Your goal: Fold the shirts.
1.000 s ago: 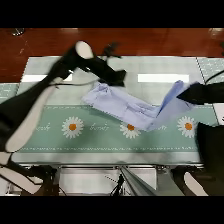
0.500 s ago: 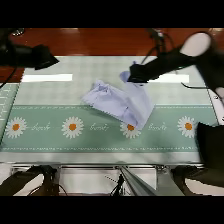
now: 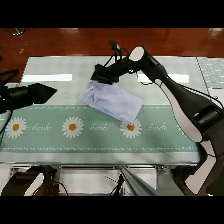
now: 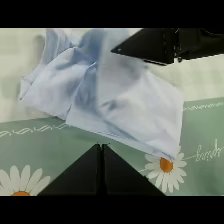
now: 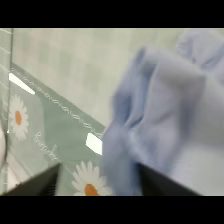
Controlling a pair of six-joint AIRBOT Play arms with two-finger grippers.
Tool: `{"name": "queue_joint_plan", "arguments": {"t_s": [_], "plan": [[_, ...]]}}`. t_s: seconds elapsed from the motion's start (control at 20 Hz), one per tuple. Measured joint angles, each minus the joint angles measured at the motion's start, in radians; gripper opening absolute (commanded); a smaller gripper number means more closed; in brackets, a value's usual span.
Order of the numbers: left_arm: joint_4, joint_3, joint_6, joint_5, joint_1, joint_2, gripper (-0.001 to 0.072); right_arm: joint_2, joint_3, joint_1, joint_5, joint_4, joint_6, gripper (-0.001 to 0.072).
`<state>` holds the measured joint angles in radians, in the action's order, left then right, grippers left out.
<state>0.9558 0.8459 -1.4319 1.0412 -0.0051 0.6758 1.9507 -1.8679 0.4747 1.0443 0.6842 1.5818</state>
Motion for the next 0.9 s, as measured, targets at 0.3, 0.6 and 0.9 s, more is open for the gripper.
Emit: {"name": "queue_joint_plan", "arguments": {"t_s": [0.3,0.6,0.9], "plan": [[-0.01,-0.082,0.007,-0.049,0.0,0.056,0.002,-0.049,-0.019,-0.134,0.169,-0.093,-0.078,0.0625],[-0.007,-0.115,0.011,-0.065,-0.002,0.102,0.002,-0.44,0.148,-0.348,0.463,0.39,-0.107,0.0618],[-0.008,-0.187,0.01,-0.071,-0.05,0.11,0.002,-0.897,0.927,-0.412,0.02,0.533,0.143,0.062]]}}
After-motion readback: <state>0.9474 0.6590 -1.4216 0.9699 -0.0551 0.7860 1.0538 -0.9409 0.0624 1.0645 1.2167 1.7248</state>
